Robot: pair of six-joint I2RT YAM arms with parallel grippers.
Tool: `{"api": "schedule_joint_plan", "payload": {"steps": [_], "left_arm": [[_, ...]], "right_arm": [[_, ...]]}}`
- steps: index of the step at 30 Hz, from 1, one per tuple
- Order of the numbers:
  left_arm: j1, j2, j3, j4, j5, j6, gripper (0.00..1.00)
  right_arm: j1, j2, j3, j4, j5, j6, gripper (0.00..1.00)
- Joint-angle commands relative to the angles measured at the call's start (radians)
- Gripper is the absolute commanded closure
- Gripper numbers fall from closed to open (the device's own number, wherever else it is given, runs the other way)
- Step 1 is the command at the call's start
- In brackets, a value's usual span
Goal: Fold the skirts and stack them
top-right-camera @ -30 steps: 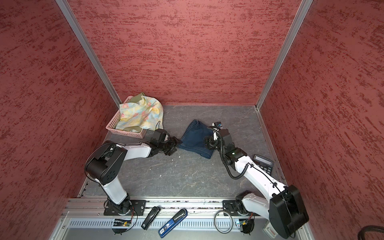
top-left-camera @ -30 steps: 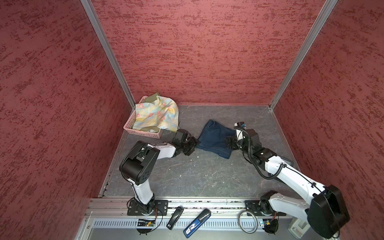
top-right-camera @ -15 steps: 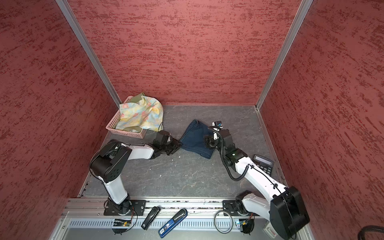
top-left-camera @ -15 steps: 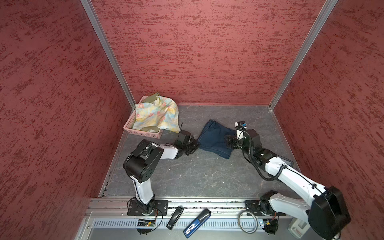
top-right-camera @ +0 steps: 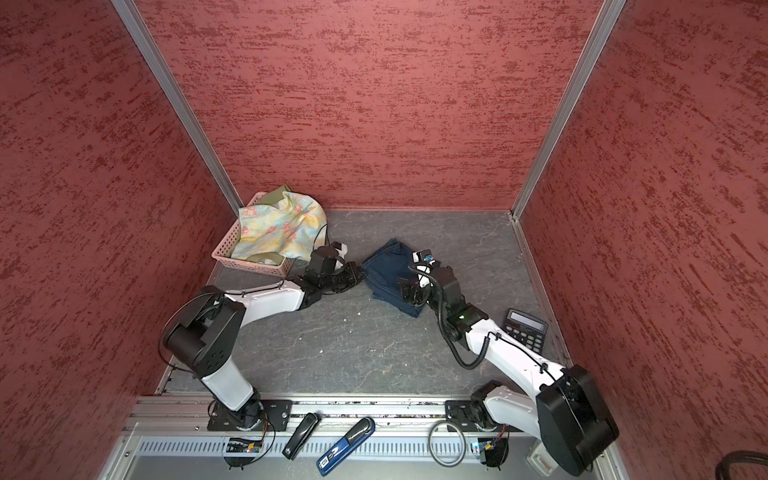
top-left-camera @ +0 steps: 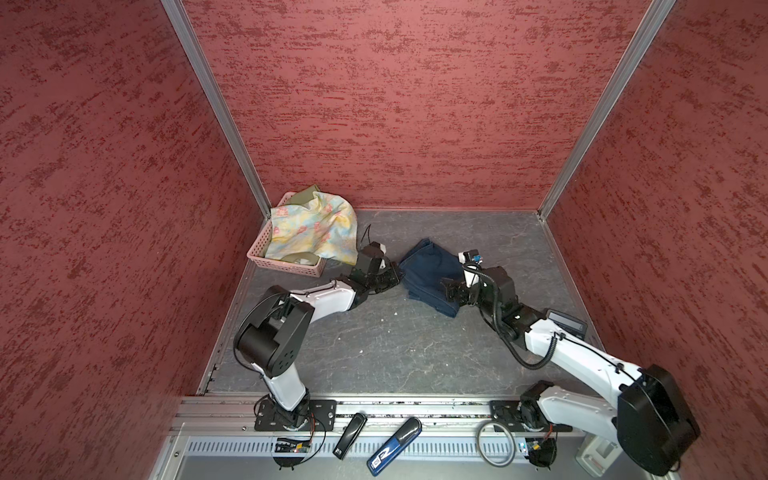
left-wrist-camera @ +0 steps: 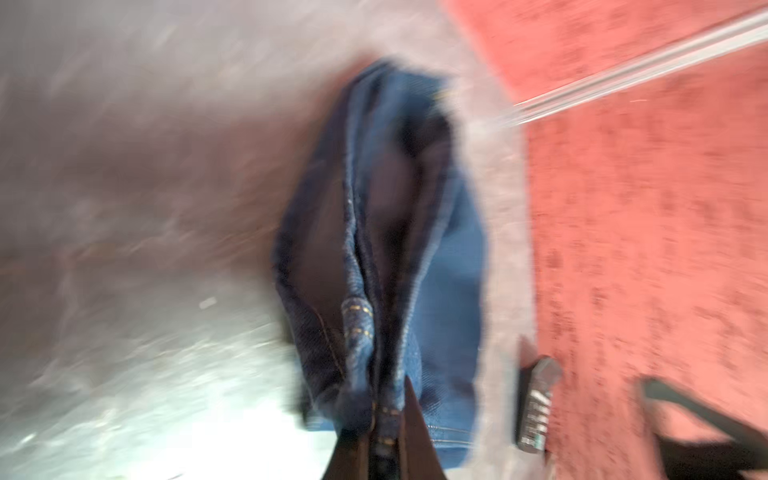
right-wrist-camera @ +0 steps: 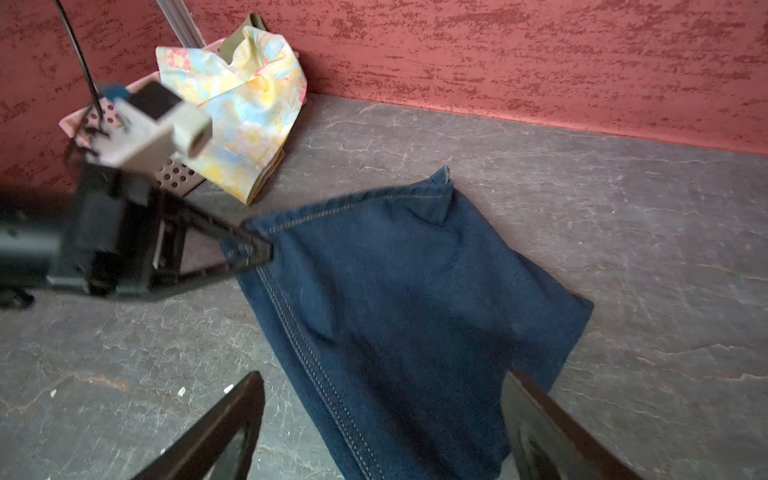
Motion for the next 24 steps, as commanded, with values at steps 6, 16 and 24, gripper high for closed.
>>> {"api": "schedule_joint_plan", "payload": {"steps": [6, 16, 24], "left_arm": [[-0.02, -0.067, 0.075, -0.095, -0.012, 0.066, 1.0], [-0.046, -0.073, 0.087, -0.097, -0.004, 0.055, 1.0], [-0.055, -0.087, 0.106, -0.13, -0.007, 0.065, 1.0]], "right_arm": [[0.083, 0.0, -0.112, 0.306, -0.067, -0.117, 0.09], [0.116, 0.171, -0.023, 0.411, -0.044, -0.17, 0.11], [0.138, 0.327, 0.067, 0.504, 0.017, -0.214, 0.14]]}}
